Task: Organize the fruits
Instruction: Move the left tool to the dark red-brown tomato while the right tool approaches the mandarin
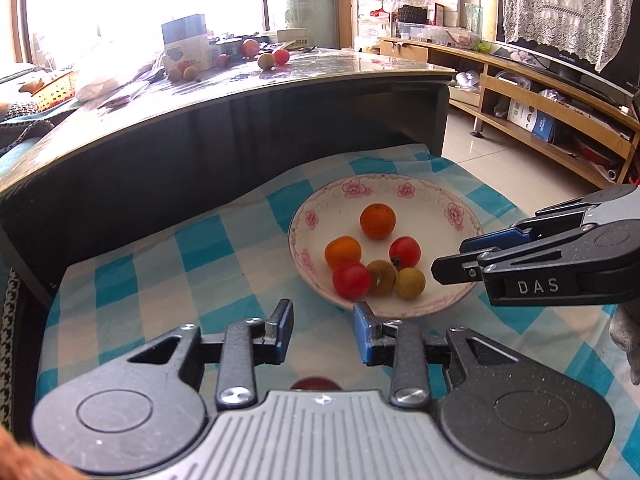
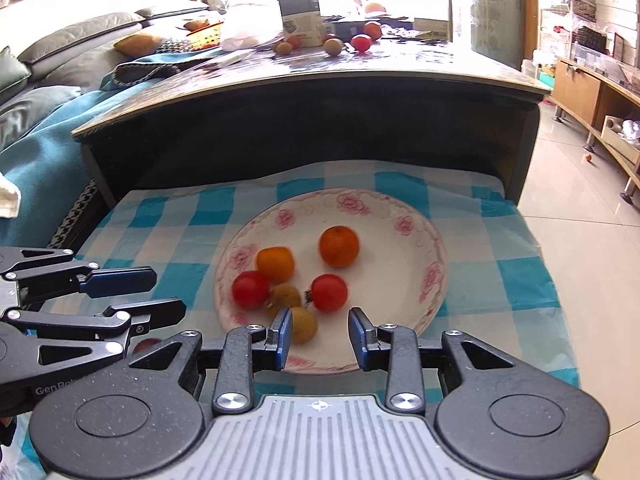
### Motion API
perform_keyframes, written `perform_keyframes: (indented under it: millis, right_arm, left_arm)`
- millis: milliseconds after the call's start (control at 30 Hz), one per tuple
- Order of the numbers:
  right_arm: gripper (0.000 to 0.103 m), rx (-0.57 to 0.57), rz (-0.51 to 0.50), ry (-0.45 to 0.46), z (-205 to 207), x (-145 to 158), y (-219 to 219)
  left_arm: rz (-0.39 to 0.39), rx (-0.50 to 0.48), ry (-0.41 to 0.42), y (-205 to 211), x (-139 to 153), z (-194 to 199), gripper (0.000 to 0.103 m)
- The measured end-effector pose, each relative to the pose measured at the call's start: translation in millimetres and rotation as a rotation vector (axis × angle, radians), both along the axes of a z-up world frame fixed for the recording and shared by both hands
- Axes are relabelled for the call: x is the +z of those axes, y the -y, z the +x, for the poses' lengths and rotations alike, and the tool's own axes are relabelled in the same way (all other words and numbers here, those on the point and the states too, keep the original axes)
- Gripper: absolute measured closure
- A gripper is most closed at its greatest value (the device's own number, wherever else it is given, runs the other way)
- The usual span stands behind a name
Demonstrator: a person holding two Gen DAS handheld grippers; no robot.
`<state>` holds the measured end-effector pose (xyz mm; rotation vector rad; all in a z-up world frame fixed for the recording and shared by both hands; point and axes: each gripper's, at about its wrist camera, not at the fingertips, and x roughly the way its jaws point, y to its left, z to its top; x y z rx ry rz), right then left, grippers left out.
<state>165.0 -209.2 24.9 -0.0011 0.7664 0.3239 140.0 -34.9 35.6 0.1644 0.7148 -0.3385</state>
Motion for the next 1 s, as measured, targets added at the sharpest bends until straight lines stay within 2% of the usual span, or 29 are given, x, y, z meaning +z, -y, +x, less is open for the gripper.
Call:
perform_keyframes:
  millis: [300, 433, 600, 933, 1000]
  right_arm:
    - [0.075, 0.118, 0.019, -0.068, -31.0, -5.3, -23.9]
    - [0.075, 0.164, 0.01, -0.093, -40.0, -11.0, -35.4]
    - [0.074, 0.208, -0.011, -0.129, -41.9, -22.5, -48.1]
    - [0.074, 0.286, 0.01, -0.17, -37.9, -35.3, -64.3]
    - [0.077, 0.289, 0.014, -0.172, -37.6, -36.6, -64.3]
  left_arm:
    - [-0.003, 0.013, -0.072, -23.2, 0.0, -32.4, 0.061]
    - [-0.03, 0.032, -0.1, -35.2, -4.0, -43.0, 0.06]
    - [-0.03, 0.02, -0.121, -40.4, -11.7, -43.6, 0.06]
    - [-0.018, -0.002, -0.146, -43.1, -22.1, -40.2, 0.059]
    - [-0.019, -0.003, -0.151, -43.1, -23.5, -39.1, 0.059]
